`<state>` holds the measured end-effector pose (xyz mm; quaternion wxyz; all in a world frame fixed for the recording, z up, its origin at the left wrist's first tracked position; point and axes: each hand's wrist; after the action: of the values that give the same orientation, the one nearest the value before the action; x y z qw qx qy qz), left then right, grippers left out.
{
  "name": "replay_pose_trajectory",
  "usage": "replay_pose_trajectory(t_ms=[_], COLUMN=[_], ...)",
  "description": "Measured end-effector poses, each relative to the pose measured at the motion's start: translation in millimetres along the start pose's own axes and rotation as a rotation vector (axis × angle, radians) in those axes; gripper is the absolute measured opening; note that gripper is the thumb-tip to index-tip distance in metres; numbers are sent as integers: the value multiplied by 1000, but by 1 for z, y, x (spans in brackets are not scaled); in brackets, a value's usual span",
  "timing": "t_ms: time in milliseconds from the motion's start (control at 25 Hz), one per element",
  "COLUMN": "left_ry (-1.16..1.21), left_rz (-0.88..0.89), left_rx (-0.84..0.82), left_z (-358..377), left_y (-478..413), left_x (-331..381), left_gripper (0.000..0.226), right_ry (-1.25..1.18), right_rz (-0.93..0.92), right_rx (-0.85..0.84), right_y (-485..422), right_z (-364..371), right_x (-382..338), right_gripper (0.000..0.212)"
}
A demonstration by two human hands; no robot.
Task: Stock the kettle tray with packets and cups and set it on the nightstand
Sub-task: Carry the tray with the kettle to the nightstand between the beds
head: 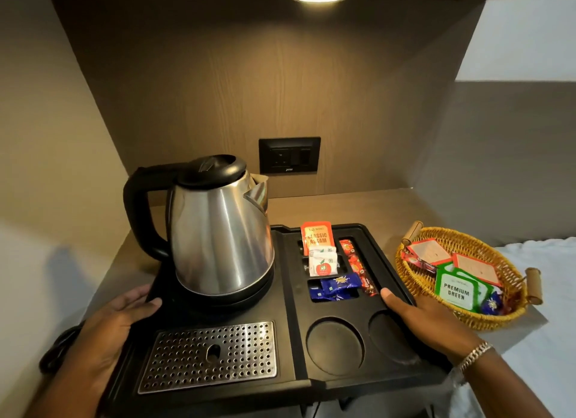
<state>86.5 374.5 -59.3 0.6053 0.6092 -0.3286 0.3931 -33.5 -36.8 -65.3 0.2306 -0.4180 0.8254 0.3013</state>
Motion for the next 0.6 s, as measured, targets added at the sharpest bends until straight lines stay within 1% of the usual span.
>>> replay_pose_trajectory(t_ms=[80,160,240,280,320,440,520,600], left_ry=[4,-14,-1,13,26,53,83,108], left_rz=[-7,-20,-80,-105,-109,-75,-50,-74], left_rx=[13,19,-8,-22,-24,65,66,71], left_z=[-1,-2,-1,1,2,3,0,-5], left_y=[16,33,50,63,75,113,141,163], left_x=[-3,-8,-14,-18,-21,-32,-43,-58], left_gripper=[26,21,39,46,48,46,42,41], right_ry=[-135,-225,-248,-257,-265,-259,-255,-269], right_rz=[5,-42,-99,-113,-129,-171,-192,-181], right_rx=[-27,-39,-53,-62,-65,-61,-64,-69], right_y=[8,17,27,33,39,62,80,96], right_z=[-2,-5,-10,-13,-15,-23,-26,-29], right_x=[7,14,23,29,35,54,69,81], right_gripper=[60,49,45,46,47,49,50,54])
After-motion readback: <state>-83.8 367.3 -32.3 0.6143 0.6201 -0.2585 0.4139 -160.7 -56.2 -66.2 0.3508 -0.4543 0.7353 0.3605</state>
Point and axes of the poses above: each hand's wrist, its own y-axis away from the middle knuckle, its own z-axis out of the palm, x = y × z, and after that the axes turned 7 degrees about -z, right-handed
